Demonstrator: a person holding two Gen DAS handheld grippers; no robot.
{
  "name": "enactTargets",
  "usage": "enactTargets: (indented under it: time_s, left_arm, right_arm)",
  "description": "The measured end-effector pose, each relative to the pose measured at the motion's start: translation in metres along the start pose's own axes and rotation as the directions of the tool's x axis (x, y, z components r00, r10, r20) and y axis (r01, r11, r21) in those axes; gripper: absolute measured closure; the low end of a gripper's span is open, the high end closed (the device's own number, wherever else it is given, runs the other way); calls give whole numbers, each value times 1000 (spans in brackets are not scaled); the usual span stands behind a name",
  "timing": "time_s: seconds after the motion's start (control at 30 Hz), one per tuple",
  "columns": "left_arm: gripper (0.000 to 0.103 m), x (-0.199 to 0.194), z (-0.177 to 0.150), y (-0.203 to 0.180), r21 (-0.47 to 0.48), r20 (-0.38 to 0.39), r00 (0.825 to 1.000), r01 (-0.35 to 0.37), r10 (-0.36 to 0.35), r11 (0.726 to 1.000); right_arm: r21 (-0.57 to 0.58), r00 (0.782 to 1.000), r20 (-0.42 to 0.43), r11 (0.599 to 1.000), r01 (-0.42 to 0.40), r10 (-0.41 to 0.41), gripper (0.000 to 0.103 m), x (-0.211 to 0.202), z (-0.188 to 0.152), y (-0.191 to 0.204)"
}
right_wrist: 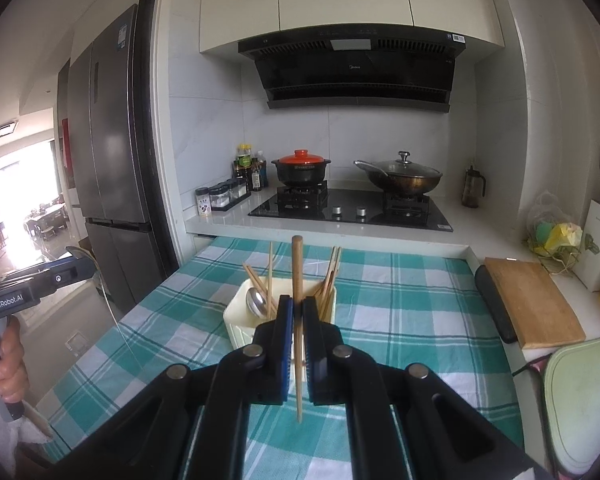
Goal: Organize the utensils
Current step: 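Lift the spoon with the left tool while the right tool carries the chopstick toward the box, then lower the spoon and chopstick into the cream box and open both tools, then withdraw both open tools back from the cream box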
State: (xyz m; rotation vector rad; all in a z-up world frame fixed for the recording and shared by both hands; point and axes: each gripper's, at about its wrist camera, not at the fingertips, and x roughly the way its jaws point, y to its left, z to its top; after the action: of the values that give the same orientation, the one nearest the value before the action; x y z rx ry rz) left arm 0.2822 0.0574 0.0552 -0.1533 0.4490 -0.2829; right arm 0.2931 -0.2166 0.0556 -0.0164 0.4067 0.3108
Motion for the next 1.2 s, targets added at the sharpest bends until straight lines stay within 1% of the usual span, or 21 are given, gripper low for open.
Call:
enactTargets:
  time_s: [0.13,0.37,0.47,0.57,0.6,0.67,0.7,0.77,0.83,0.87,0.93,0.97,1.03,1.07,1.1,1.13,1.17,1.2]
  left_arm:
    - [67,15,29,-2,2,22,1000,1,-1,1000]
    - [67,58,76,-10,19,62,998,-27,26,999]
    - [67,83,84,-9,13,66,997,-51,50,999]
    - [67,111,84,-8,6,46,997,-64,64,998]
    - [67,121,82,-7,6,34,997,-68,68,998]
    - [67,142,75,-4,5,-1,997,-82,82,997]
    - [67,152,71,-2,3,-23,996,-88,88,996]
    - [67,173,61,2,2,-72,992,-100,99,995]
    - [67,195,51,5,5,-133,985,-108,107,994]
    - [67,207,46,7,8,-164,980,-111,111,994]
    - [67,229,34,11,10,-223,967,-122,121,992]
    - [67,239,29,13,10,-246,960,-132,131,991]
    - [66,256,19,18,16,-280,946,-163,161,986]
    - [66,262,15,20,20,-292,939,-184,182,983]
    - [61,266,11,21,26,-297,933,-203,201,979]
    - [55,268,9,22,32,-296,929,-222,221,975]
    - [38,268,8,23,39,-289,926,-241,242,970]
    - [28,265,8,23,45,-272,926,-259,261,965]
  right_arm:
    - [-9,999,44,1000,13,-12,98,13,29,-6]
    - [16,989,146,999,-34,31,98,45,77,-11]
    - [17,982,180,998,-56,52,98,66,84,-10]
    - [32,983,173,997,-73,66,98,96,81,-13]
    - [41,985,158,996,-77,69,98,108,78,-15]
    - [59,992,102,995,-82,76,98,135,69,-19]
    - [71,995,65,994,-84,79,98,149,64,-22]
    - [105,995,-37,990,-91,95,98,178,50,-27]
    - [149,981,-155,984,-97,121,98,206,35,-33]
    - [167,968,-214,982,-92,128,98,221,27,-35]
    - [190,942,-301,978,-89,145,98,246,12,-36]
    - [193,934,-327,978,-83,144,98,255,7,-36]
    - [196,929,-346,979,-62,128,95,265,-1,-37]
    - [202,929,-351,978,-50,120,94,268,-3,-38]
    - [212,930,-350,976,-41,115,89,269,-4,-40]
    - [224,932,-345,974,-33,111,81,269,-4,-42]
    - [237,937,-333,971,-28,108,61,267,-5,-44]
    - [247,943,-316,969,-28,108,49,262,-5,-46]
